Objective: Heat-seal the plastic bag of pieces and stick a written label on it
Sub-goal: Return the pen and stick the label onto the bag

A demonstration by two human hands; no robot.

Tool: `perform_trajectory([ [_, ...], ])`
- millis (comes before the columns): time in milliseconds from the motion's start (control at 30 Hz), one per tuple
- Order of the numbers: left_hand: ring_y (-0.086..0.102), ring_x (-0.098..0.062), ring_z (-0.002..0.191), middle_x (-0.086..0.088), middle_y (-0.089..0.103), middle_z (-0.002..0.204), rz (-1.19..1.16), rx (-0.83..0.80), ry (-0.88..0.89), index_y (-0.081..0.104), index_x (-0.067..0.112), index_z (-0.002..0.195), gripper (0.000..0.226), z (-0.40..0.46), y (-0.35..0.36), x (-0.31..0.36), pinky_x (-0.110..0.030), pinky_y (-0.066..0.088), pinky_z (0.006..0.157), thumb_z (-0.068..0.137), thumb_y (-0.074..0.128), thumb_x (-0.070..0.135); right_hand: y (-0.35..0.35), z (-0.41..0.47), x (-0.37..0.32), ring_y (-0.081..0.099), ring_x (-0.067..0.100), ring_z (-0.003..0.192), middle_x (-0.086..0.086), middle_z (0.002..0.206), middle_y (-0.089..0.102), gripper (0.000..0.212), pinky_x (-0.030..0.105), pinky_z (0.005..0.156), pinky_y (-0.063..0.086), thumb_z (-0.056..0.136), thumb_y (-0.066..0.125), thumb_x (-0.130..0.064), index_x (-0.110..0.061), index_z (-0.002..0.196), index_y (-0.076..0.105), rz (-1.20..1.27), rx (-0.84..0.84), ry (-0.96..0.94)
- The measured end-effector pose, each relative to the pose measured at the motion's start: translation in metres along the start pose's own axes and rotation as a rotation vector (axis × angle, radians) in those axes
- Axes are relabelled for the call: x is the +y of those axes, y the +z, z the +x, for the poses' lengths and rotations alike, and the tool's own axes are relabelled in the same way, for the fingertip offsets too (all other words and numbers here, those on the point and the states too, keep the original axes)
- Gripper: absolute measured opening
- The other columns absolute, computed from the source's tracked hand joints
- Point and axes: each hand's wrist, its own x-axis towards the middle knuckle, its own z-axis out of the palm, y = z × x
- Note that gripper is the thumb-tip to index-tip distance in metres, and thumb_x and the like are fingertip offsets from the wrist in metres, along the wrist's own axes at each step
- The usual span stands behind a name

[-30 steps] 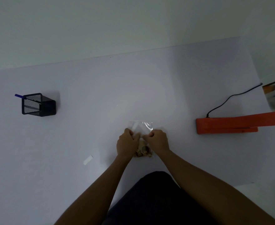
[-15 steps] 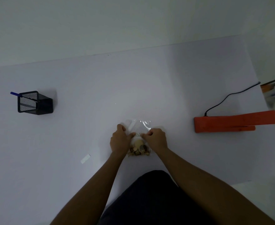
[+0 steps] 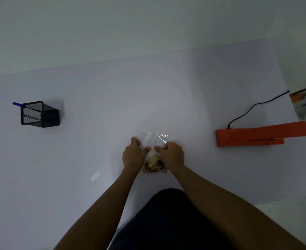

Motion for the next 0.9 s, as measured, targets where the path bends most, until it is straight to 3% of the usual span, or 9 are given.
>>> perform_trajectory([
  [133,0.063,-0.021,0.073,0.003,0.064,0.081,-0.004,-0.013,0.000,0.048,0.023,0.095,0.045,0.000,-0.001,0.000,-0.039,0.055,0.067,0.076,0.075,0.054,-0.006,0.003,0.008,0.046,0.016,0.051,-0.004,0.050,0.045,0.053,0.028,0.054,0.036,0.082,0.073,-0.045,-0.017,0.052,0.039,0.020,-0.009,-0.059],
  [300,0.062,-0.021,0.073,0.002,0.063,0.081,0.008,-0.039,0.033,0.048,0.021,0.098,0.041,0.000,-0.001,0.002,-0.037,0.053,0.068,0.081,0.073,0.049,-0.006,0.001,0.013,0.044,0.014,0.050,-0.003,0.052,0.047,0.047,0.028,0.052,0.036,0.086,0.071,-0.035,-0.018,0.054,0.041,0.058,-0.001,-0.098],
  [500,0.065,-0.025,0.079,-0.003,0.066,0.087,0.075,-0.108,0.095,0.044,0.020,0.103,0.024,0.000,-0.003,-0.001,-0.034,0.049,0.068,0.093,0.060,0.035,-0.006,-0.001,0.012,0.045,0.014,0.051,-0.004,0.052,0.047,0.045,0.026,0.048,0.033,0.086,0.070,-0.033,-0.018,0.054,0.043,0.057,-0.006,-0.098],
  [633,0.063,-0.023,0.080,0.001,0.063,0.092,0.105,-0.059,0.076,0.046,0.018,0.105,0.044,-0.008,0.001,0.008,-0.036,0.051,0.070,0.086,0.064,0.053,-0.003,-0.003,0.012,0.047,0.015,0.053,-0.003,0.055,0.051,0.040,0.025,0.048,0.033,0.087,0.069,-0.035,-0.018,0.058,0.047,0.055,-0.006,-0.095],
  [900,0.061,-0.023,0.080,0.000,0.061,0.089,0.124,-0.106,0.086,0.047,0.016,0.105,0.032,-0.007,-0.006,0.009,-0.031,0.043,0.069,0.089,0.067,0.036,-0.002,-0.003,0.012,0.044,0.016,0.054,-0.001,0.056,0.046,0.040,0.028,0.048,0.031,0.093,0.063,-0.033,-0.015,0.062,0.045,0.030,-0.025,-0.115],
])
